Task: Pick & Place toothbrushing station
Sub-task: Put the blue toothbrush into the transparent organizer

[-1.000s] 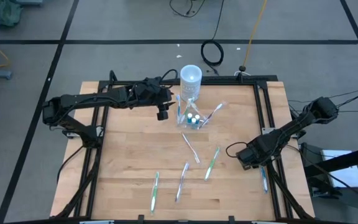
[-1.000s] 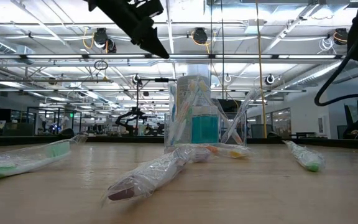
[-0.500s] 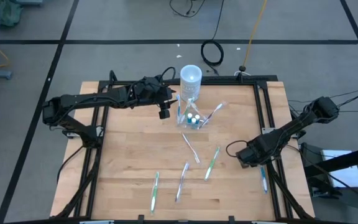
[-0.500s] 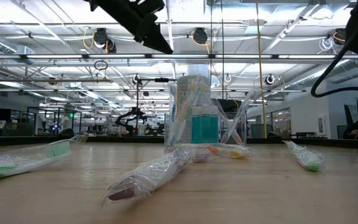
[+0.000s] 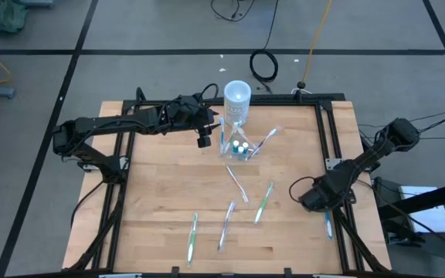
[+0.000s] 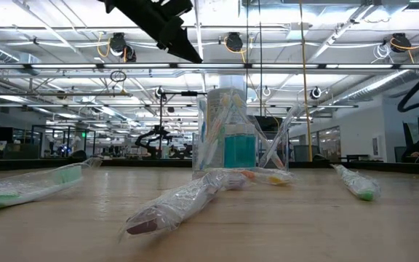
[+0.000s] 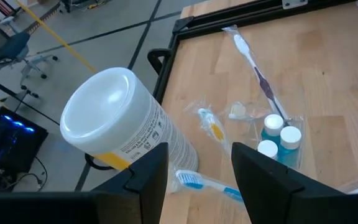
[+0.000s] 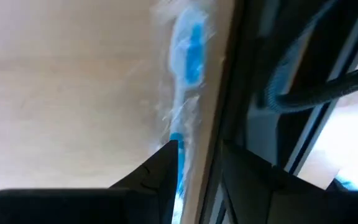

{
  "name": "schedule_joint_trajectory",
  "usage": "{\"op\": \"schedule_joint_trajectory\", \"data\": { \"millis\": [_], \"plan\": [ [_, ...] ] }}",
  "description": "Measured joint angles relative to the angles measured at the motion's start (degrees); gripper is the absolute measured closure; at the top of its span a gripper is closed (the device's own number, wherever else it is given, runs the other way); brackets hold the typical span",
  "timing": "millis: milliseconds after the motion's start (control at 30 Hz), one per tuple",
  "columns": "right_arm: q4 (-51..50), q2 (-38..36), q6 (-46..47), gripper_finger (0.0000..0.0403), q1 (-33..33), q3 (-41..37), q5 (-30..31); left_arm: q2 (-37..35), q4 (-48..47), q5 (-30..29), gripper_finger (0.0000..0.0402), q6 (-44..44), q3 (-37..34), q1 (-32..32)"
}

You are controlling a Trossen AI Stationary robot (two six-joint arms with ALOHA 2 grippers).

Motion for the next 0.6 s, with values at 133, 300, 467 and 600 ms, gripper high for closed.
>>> {"op": "schedule_joint_trajectory", "data": {
  "millis": [133, 300, 467, 600],
  "plan": [
    [-0.01, 0.00, 1.75, 0.0289, 0.69, -0.83, 3.52, 0.00, -0.05, 0.00, 0.0218, -0.02, 0.00, 0.00],
    [5.56, -0.10, 1.73, 0.0289, 0.66, -3.42, 3.11, 0.00, -0.11, 0.00, 0.0217, -0.04, 0.00, -0.02],
    [7.55, -0.13, 2.55, 0.0289, 0.66, -4.83, 2.67, 0.00, -0.26, 0.00, 0.0218, -0.11, 0.00, 0.00],
    [7.87, -0.10, 2.63, 0.0301, 0.66, -4.87, 2.85, 0.00, -0.44, 0.02, 0.0218, -0.11, 0.00, 0.00]
  ]
}}
